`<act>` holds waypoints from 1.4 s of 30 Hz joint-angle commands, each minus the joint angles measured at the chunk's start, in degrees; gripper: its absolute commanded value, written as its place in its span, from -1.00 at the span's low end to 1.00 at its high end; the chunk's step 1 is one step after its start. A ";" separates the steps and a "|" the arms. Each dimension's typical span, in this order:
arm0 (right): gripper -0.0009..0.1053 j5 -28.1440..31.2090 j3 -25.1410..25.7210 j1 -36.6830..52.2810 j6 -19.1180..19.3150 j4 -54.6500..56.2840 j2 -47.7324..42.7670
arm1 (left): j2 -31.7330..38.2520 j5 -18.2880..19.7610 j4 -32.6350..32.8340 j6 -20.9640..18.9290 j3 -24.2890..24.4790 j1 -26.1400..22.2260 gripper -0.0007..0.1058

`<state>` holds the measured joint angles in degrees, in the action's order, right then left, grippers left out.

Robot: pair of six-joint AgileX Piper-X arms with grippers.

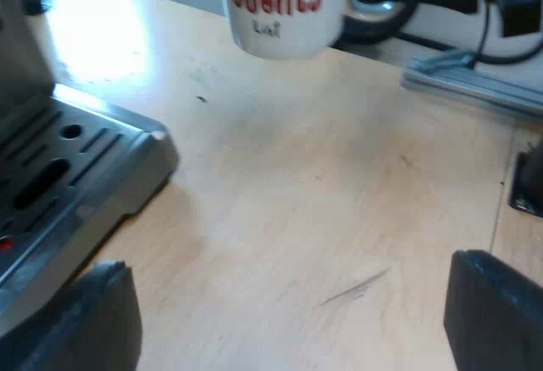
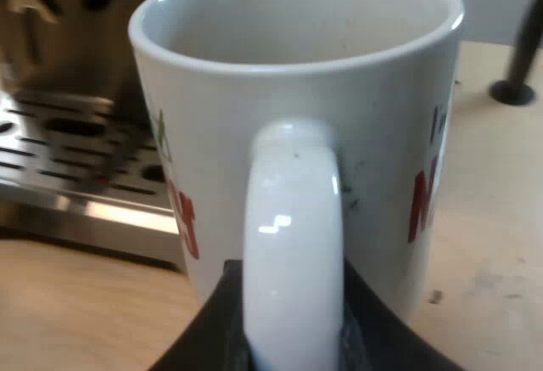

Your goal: Remove mug from coffee machine

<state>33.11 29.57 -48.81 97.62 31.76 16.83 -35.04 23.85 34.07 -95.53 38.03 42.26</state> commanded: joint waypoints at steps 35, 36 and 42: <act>-0.98 16.16 -26.03 1.50 -0.17 -28.74 -0.49 | -4.33 -1.09 -6.16 -1.10 0.27 6.23 0.65; -0.98 15.50 -26.43 2.63 -0.17 -29.16 -0.49 | -4.33 -1.09 -6.16 -1.10 0.27 6.23 0.65; -0.98 5.69 -28.38 11.48 -0.17 -32.40 -0.49 | -4.33 -1.09 -6.16 -1.10 0.27 6.23 0.65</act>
<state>41.49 4.82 -39.64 97.08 2.51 16.82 -39.43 23.32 29.12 -95.94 38.03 48.11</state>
